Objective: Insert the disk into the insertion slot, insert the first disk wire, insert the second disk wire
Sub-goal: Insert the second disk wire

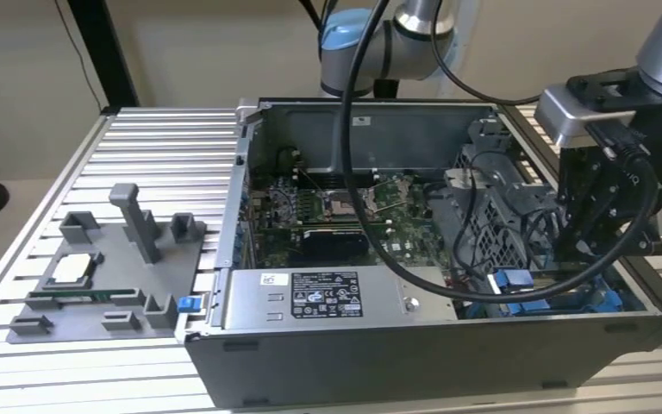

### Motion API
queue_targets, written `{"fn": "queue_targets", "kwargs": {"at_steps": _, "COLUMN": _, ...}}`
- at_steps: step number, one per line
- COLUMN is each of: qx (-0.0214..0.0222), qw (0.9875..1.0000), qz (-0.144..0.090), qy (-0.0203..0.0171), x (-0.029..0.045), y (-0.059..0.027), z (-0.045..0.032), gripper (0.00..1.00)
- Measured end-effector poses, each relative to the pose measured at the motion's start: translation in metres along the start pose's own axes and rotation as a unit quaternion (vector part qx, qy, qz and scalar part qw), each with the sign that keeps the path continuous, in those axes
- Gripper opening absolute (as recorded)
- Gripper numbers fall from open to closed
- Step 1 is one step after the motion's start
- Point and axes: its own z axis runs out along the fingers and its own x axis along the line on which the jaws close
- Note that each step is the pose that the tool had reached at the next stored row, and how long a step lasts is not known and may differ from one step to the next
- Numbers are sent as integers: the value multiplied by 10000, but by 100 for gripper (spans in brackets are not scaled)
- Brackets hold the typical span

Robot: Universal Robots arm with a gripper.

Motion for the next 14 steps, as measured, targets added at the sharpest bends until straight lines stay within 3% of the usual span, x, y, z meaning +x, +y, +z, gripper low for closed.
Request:
{"fn": "queue_targets", "kwargs": {"at_steps": 3, "qx": 0, "qw": 10000, "qz": -3, "qy": 0, "x": 0, "y": 1, "z": 13, "gripper": 0}}
{"fn": "queue_targets", "kwargs": {"at_steps": 7, "qx": 2, "qw": 10000, "qz": -3, "qy": -2, "x": 3, "y": 5, "z": 87, "gripper": 0}}
{"fn": "queue_targets", "kwargs": {"at_steps": 14, "qx": 47, "qw": 10000, "qz": -1, "qy": -64, "x": 7, "y": 9, "z": 161, "gripper": 0}}
